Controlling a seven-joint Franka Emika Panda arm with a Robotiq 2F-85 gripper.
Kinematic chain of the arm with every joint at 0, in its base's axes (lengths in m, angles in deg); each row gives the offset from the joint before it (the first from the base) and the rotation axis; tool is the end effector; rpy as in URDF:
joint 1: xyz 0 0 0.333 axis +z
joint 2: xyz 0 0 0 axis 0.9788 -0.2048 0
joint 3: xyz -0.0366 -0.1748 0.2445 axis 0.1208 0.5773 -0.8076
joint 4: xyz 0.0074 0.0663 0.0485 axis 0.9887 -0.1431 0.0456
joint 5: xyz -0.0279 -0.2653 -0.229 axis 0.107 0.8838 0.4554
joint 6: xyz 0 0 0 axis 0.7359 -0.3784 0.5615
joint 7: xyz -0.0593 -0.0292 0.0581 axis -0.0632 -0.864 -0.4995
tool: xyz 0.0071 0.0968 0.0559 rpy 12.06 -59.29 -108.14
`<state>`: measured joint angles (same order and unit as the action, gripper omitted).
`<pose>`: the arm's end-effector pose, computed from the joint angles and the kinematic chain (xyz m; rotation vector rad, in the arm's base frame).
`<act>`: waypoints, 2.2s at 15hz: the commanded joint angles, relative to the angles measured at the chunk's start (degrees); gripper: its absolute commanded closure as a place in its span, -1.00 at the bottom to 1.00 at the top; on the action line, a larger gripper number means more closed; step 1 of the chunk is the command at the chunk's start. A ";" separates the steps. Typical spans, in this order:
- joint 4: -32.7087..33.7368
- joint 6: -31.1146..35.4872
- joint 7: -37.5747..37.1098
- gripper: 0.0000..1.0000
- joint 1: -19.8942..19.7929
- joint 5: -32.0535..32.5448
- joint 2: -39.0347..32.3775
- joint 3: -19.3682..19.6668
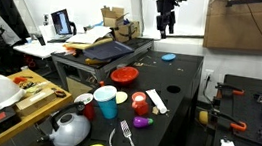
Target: Put the cup in front of the blue plate
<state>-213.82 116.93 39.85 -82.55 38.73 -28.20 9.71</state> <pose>0.4404 -0.0776 0.3985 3.1245 -0.0450 -0.1183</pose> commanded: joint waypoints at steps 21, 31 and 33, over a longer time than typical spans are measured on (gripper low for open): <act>-1.61 6.47 16.70 -1.00 10.55 -7.31 -9.63 -12.29; -0.55 11.47 31.53 -1.00 11.53 -8.18 -14.39 -15.15; -0.53 12.45 35.41 -1.00 11.23 -8.56 -15.76 -15.39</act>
<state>-214.50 127.49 69.68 -70.61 31.53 -42.43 -5.02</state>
